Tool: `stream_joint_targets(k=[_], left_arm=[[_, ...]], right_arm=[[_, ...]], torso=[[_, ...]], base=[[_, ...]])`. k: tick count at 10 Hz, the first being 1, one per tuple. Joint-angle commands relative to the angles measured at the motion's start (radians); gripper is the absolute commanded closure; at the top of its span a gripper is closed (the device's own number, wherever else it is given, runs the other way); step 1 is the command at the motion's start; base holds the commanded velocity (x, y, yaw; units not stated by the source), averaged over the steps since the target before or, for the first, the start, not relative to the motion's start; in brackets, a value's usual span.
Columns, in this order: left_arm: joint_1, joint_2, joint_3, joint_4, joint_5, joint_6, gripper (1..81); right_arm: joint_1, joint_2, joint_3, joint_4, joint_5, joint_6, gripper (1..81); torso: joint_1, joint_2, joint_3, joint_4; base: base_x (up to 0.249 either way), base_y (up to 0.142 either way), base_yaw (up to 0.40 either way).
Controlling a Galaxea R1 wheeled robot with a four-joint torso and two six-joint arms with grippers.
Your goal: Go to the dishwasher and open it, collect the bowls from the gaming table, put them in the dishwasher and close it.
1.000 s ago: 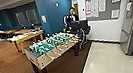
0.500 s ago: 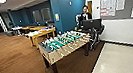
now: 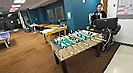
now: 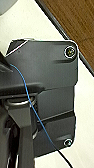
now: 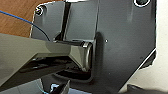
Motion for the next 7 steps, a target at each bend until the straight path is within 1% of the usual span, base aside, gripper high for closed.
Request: stream_joint_targets(k=[1,7], left_arm=[[-0.047,0.000,0.001,0.008,0.050,0.008,1.0],[-0.045,0.000,0.001,0.005,0.050,0.008,1.0]], right_arm=[[0.051,-0.002,-0.001,-0.009,-0.051,-0.003,1.0],[0.043,0.001,-0.001,-0.009,-0.051,-0.003,1.0]], torso=[[0.000,0.000,0.000,0.000],[-0.001,0.000,0.000,0.000]], base=[[0.000,0.000,0.362],[0.000,0.000,0.362]])
